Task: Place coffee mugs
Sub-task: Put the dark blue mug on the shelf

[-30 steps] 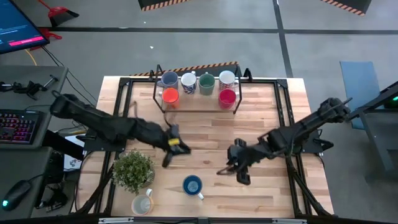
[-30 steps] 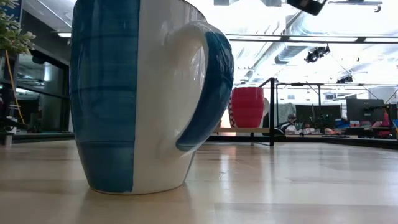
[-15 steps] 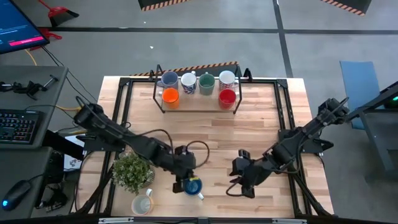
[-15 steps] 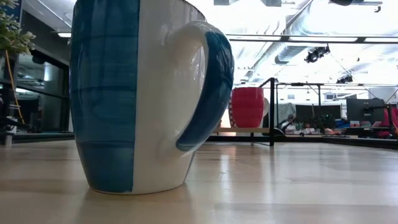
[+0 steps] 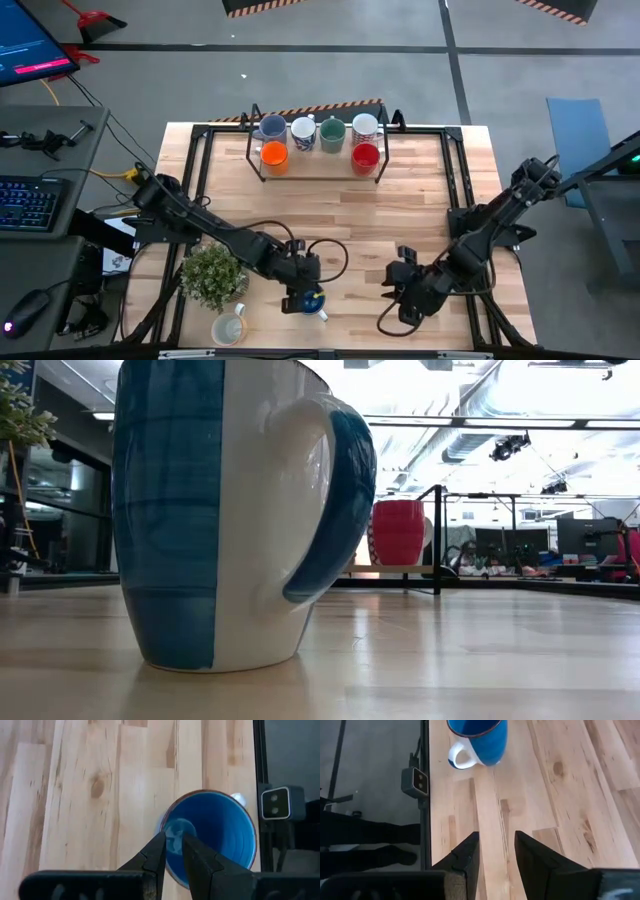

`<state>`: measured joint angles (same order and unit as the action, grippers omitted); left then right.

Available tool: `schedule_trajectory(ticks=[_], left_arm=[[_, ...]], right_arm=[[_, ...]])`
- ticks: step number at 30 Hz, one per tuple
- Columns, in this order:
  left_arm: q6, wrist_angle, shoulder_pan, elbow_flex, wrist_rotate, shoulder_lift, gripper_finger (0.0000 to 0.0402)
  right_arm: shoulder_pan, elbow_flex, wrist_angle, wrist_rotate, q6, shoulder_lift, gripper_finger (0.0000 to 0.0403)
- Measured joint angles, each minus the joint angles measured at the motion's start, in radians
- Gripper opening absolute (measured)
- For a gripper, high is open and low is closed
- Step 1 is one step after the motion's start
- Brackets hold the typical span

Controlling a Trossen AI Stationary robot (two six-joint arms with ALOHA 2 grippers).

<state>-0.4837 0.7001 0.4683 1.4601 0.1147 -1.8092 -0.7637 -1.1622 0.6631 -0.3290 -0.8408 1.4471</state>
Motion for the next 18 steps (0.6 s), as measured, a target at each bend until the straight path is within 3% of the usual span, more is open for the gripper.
schedule_trajectory(ticks=[8,18], left_arm=[[0.085,0.006,-0.019,0.0,-0.016,0.0,0.0093],[0.07,0.005,-0.029,0.0,-0.032,0.0,0.016]], right_arm=[[-0.029,0.0,0.004,-0.066,-0.018,0.0,0.0103],[-0.055,0.0,0.032,-0.141,-0.016,0.0,0.0103]])
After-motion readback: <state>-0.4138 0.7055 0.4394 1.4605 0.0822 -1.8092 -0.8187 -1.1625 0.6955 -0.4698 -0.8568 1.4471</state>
